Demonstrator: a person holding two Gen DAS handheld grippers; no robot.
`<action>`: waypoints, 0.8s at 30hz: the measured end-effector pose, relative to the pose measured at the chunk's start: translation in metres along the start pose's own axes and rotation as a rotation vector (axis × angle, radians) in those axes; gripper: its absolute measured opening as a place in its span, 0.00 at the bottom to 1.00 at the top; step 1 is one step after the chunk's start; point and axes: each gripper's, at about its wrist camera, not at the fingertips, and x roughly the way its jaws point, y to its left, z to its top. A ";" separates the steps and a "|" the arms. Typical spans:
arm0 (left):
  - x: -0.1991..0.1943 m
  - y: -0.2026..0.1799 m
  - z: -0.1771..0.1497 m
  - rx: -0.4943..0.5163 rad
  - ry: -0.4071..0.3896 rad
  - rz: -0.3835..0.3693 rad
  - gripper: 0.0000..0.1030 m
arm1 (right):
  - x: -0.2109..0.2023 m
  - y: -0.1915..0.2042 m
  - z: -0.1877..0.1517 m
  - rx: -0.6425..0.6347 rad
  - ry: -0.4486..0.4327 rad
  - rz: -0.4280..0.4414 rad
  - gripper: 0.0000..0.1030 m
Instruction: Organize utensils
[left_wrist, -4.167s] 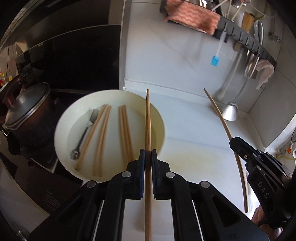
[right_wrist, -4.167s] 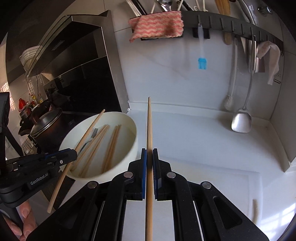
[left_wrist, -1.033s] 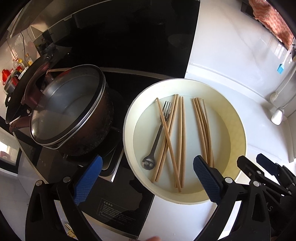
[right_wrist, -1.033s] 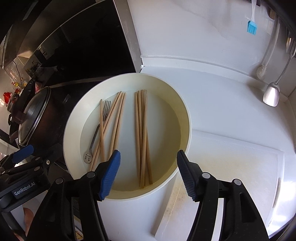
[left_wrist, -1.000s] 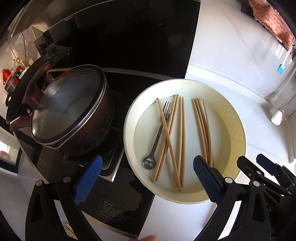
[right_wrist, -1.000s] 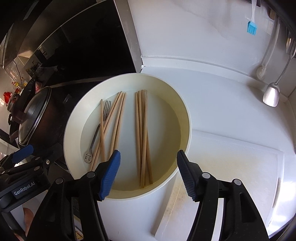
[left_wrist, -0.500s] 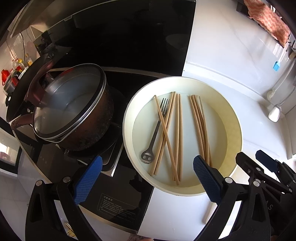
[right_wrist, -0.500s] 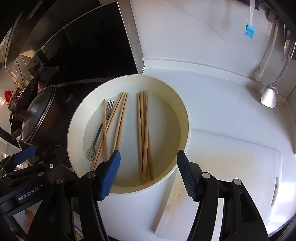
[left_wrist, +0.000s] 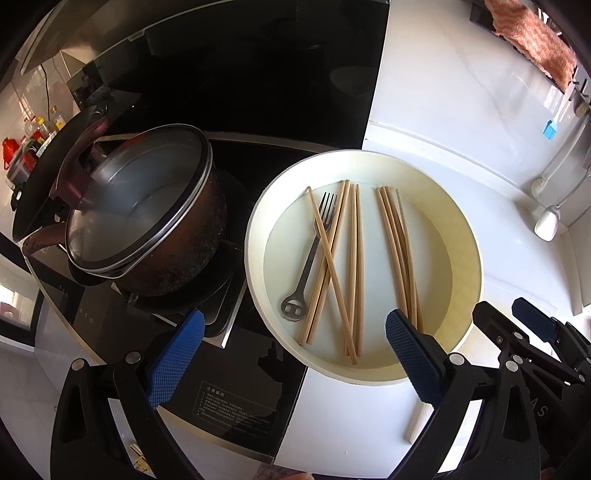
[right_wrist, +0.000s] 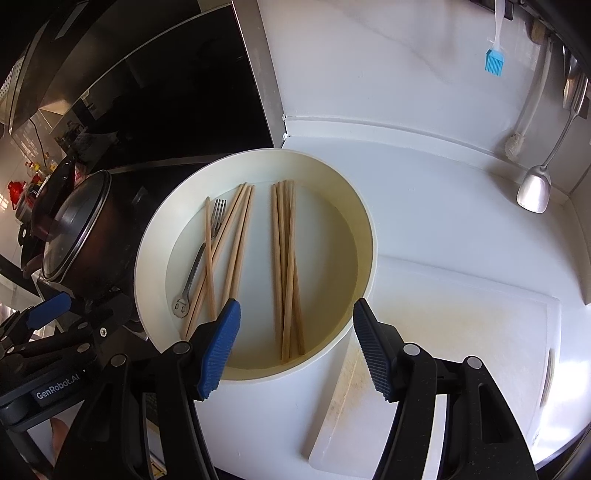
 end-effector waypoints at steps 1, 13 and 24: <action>0.000 0.000 0.000 0.000 0.000 -0.001 0.94 | 0.000 0.000 0.000 0.000 0.000 0.001 0.59; 0.001 0.003 -0.002 0.000 0.004 -0.003 0.94 | -0.003 0.003 -0.001 -0.008 -0.001 -0.006 0.59; -0.001 0.006 -0.003 -0.005 -0.016 -0.021 0.94 | -0.004 0.009 -0.001 -0.014 0.003 -0.011 0.59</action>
